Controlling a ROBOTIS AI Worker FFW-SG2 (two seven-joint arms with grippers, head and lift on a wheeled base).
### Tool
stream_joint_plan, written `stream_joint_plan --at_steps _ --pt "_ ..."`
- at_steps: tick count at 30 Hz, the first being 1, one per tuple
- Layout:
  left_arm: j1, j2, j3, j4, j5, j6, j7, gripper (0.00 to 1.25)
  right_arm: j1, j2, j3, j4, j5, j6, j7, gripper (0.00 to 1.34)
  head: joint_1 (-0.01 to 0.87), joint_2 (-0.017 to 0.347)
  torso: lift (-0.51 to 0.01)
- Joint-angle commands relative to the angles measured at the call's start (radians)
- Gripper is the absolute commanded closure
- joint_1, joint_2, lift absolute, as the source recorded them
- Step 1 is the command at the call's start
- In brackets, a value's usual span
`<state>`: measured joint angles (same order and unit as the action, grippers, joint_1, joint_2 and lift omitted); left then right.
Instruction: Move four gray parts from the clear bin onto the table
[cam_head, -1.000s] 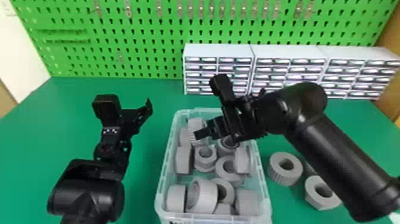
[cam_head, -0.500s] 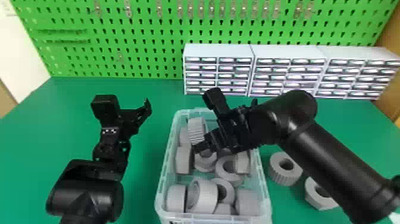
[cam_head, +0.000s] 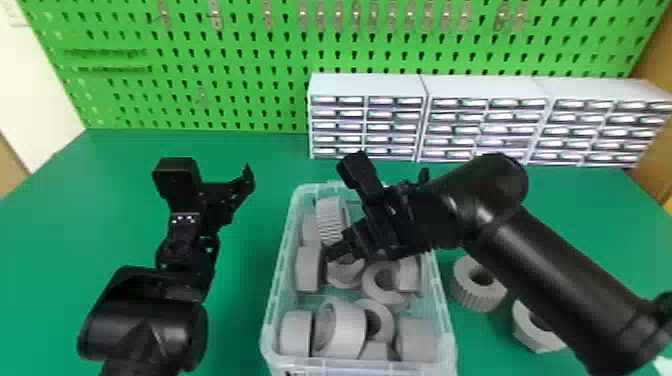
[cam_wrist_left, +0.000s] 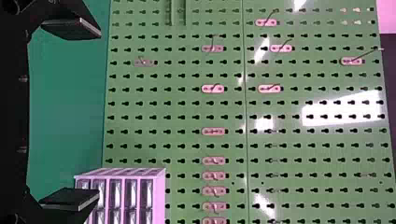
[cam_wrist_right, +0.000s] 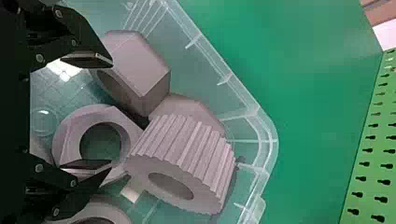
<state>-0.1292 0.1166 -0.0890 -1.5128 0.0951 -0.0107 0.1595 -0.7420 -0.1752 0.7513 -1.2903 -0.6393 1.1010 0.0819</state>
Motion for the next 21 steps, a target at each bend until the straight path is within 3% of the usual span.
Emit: stream_joint_plan --at_steps 1,21 --pt "-0.001 0.0 -0.002 0.0 0.0 0.0 0.0 0.09 0.001 0.003 0.011 0.026 0.02 -0.02 0.021 0.5 0.693 0.072 -0.052" --pt "-0.012 0.0 -0.006 0.0 0.002 0.0 0.0 0.09 0.0 0.016 0.059 0.126 0.109 -0.101 0.125 0.47 0.693 0.072 -0.052"
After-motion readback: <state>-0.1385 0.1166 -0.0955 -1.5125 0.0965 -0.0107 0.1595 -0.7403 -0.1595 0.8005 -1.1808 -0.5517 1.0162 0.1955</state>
